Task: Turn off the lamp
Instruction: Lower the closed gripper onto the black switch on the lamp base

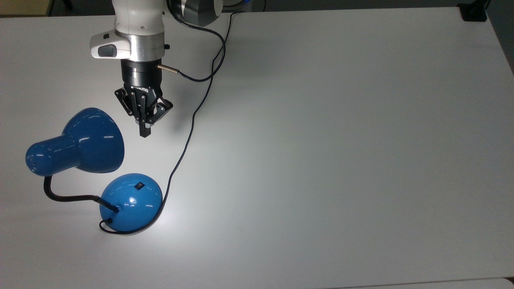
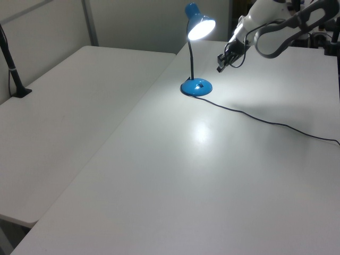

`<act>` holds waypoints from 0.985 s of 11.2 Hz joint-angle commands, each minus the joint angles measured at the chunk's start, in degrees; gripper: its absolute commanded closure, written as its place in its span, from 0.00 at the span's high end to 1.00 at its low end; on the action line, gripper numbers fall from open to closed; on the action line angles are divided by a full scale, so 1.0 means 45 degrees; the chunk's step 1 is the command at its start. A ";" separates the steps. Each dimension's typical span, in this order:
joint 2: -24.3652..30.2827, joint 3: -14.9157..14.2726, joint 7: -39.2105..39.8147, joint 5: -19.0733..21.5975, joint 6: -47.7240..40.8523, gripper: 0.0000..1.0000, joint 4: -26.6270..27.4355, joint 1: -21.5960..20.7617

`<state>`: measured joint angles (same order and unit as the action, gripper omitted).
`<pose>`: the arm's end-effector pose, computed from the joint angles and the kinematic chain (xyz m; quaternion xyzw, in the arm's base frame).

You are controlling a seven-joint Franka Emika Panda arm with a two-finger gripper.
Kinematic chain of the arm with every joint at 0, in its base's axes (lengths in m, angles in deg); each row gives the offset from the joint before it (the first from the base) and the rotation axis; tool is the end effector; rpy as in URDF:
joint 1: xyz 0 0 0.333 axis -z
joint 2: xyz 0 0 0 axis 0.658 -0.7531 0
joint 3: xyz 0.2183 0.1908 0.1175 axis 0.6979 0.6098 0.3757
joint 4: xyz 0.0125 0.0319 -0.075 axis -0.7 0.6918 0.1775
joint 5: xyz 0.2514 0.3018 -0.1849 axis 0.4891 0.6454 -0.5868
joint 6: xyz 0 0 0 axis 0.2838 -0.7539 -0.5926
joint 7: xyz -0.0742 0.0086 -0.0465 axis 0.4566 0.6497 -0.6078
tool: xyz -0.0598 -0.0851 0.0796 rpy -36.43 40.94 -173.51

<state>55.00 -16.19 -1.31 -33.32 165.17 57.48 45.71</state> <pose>0.6680 -0.1133 0.3522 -0.9341 0.2100 -0.2885 0.0096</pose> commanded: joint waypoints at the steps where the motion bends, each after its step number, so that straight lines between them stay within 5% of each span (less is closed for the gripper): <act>1: -0.1517 0.0013 -0.0902 0.0059 0.0158 0.01 -0.1672 0.0021; 11: -0.4254 -0.0221 -0.1373 0.0078 0.2033 0.00 -0.3590 -0.0057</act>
<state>37.97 -16.26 -6.46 -33.33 173.31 43.84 45.80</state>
